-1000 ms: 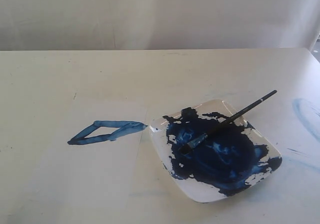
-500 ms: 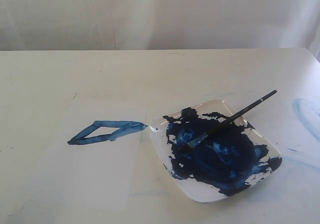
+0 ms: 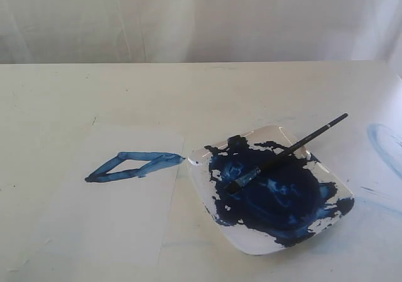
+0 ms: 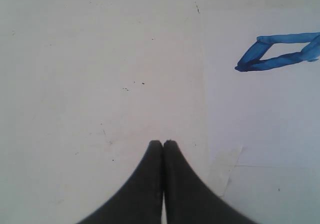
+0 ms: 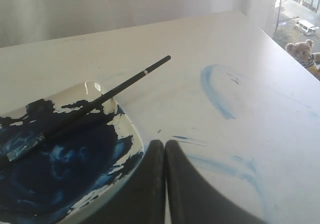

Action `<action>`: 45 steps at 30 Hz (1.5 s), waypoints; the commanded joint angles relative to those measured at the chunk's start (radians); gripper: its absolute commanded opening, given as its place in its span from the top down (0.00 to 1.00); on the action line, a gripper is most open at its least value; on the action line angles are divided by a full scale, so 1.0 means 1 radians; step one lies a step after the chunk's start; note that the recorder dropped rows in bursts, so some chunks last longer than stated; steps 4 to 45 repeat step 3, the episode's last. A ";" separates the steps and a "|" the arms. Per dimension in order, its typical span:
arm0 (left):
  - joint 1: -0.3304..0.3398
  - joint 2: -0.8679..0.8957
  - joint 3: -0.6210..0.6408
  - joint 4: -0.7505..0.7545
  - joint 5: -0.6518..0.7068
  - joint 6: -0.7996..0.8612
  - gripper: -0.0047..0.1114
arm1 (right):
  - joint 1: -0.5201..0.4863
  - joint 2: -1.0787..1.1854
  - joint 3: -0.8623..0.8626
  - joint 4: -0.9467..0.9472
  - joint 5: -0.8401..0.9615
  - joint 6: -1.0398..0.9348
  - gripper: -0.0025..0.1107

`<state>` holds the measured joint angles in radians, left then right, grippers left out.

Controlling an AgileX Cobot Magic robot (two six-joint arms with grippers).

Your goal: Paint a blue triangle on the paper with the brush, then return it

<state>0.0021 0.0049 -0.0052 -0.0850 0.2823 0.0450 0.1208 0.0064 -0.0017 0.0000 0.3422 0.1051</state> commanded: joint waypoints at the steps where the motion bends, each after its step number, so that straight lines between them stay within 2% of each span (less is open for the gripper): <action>1: -0.005 -0.005 0.005 -0.008 -0.002 0.003 0.96 | 0.001 -0.006 0.002 -0.012 0.000 -0.009 0.98; 45: -0.005 -0.005 0.005 -0.008 -0.002 0.003 0.96 | 0.001 -0.006 0.002 -0.012 0.000 -0.009 0.98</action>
